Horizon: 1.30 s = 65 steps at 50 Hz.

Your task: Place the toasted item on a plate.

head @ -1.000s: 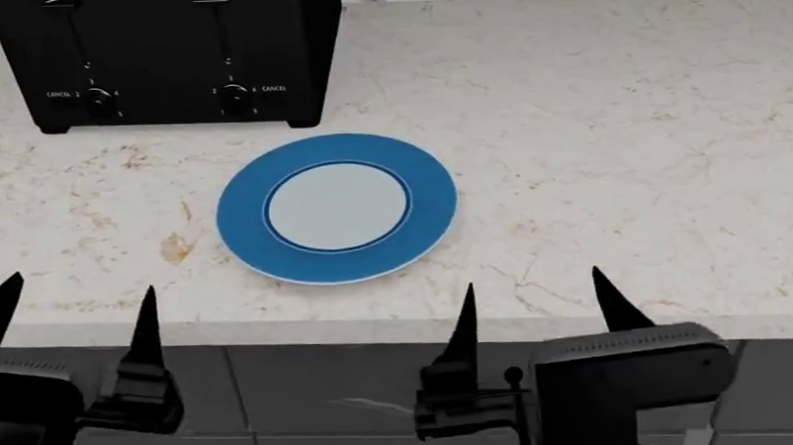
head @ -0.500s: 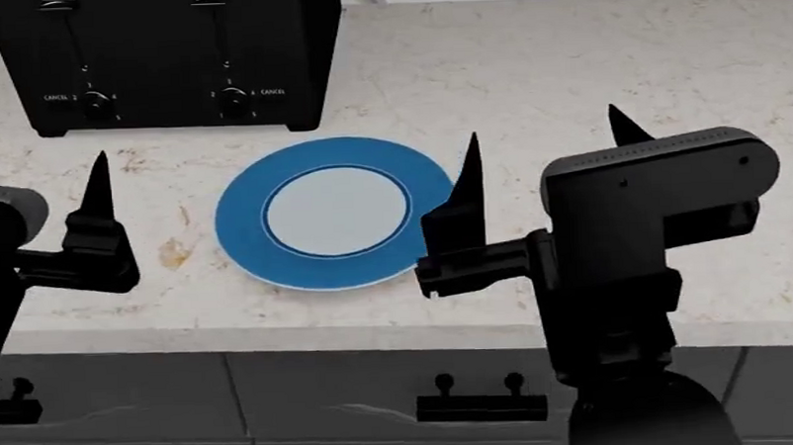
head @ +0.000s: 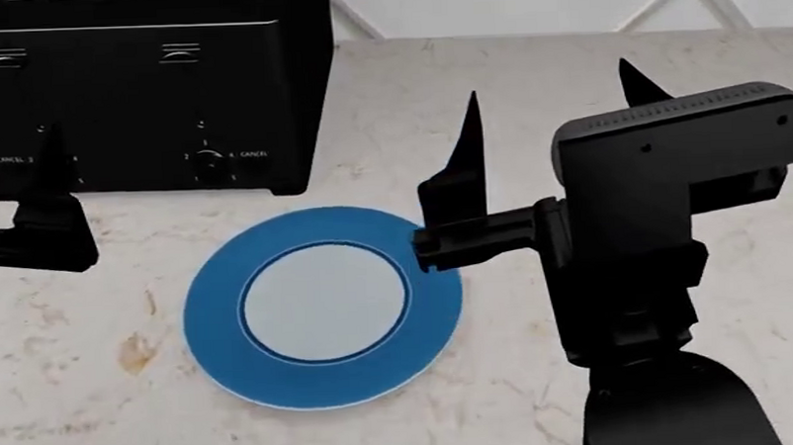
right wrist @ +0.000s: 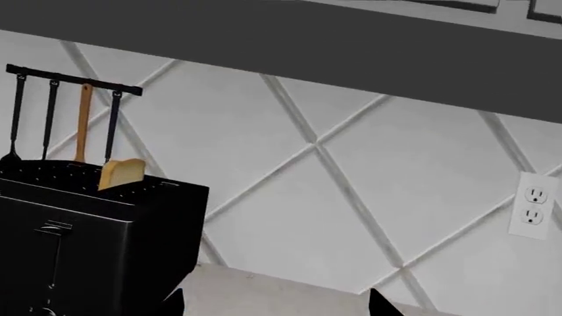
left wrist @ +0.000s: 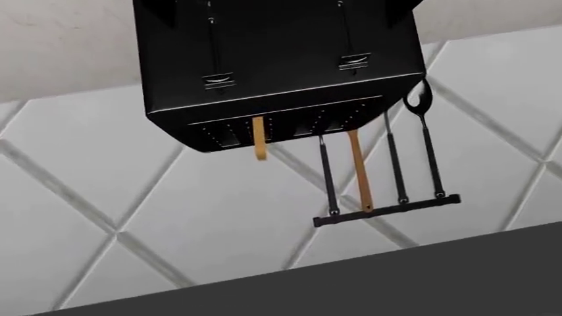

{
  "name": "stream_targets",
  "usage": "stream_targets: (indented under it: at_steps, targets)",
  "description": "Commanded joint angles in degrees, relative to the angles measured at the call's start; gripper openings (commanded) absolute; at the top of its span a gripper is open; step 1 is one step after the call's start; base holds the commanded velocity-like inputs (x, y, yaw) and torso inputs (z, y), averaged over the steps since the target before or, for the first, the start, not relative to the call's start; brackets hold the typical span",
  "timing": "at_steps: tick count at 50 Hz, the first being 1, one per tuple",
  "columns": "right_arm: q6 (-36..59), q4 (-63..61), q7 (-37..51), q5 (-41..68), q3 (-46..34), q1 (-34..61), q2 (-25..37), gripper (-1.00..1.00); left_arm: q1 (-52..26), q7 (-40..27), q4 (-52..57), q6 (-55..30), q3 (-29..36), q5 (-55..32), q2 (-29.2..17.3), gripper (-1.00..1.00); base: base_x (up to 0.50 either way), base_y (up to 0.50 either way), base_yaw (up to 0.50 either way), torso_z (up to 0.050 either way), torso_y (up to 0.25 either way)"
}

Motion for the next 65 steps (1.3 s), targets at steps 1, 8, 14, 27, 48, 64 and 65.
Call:
stream_targets:
  at_steps: [1,8,14,27,48,64,65]
  targets:
    - [0.82,-1.03,0.14,0.39,-0.28,0.24,0.38,1.0,0.06,-0.31,2.2,-1.75,-0.77,-0.62,-0.69,1.0,0.37,0.0,0.0,0.0,0.0]
    - [0.55,-0.9,0.26,0.57,-0.4,0.23,0.31,1.0,0.33,-0.38,3.04,-2.16,-1.21,-0.93,-1.07,1.0,0.27,0.0,0.0,0.0,0.0]
    - [0.51,-1.11,0.25,0.72,-0.57,0.16,0.51,1.0,0.85,-0.52,3.37,-2.21,-1.14,-0.93,-1.32,1.0,0.23,0.0,0.0,0.0,0.0]
    - [0.12,-0.73,0.48,1.04,-0.6,0.47,0.47,1.0,-0.13,-0.81,4.56,-3.77,-1.42,-1.47,-1.71,1.0,0.23,0.03,0.0,0.0,0.001]
    - [0.08,-1.27,0.97,1.61,-0.55,-0.1,0.74,1.0,-3.78,-1.1,7.06,-7.55,-1.24,-2.81,-1.99,1.0,0.21,0.03,0.0,0.0,0.0]
    - [-0.66,-0.79,1.17,1.92,-0.61,-0.37,0.91,1.0,-5.58,-1.09,8.78,-10.11,-0.15,-3.41,-2.76,1.0,0.2,0.03,0.0,0.0,0.001]
    - [-0.75,-0.7,1.17,1.97,-0.63,-0.3,0.84,1.0,-5.83,-1.11,8.86,-10.33,-0.12,-3.45,-2.79,1.0,0.18,0.03,0.0,0.0,0.0]
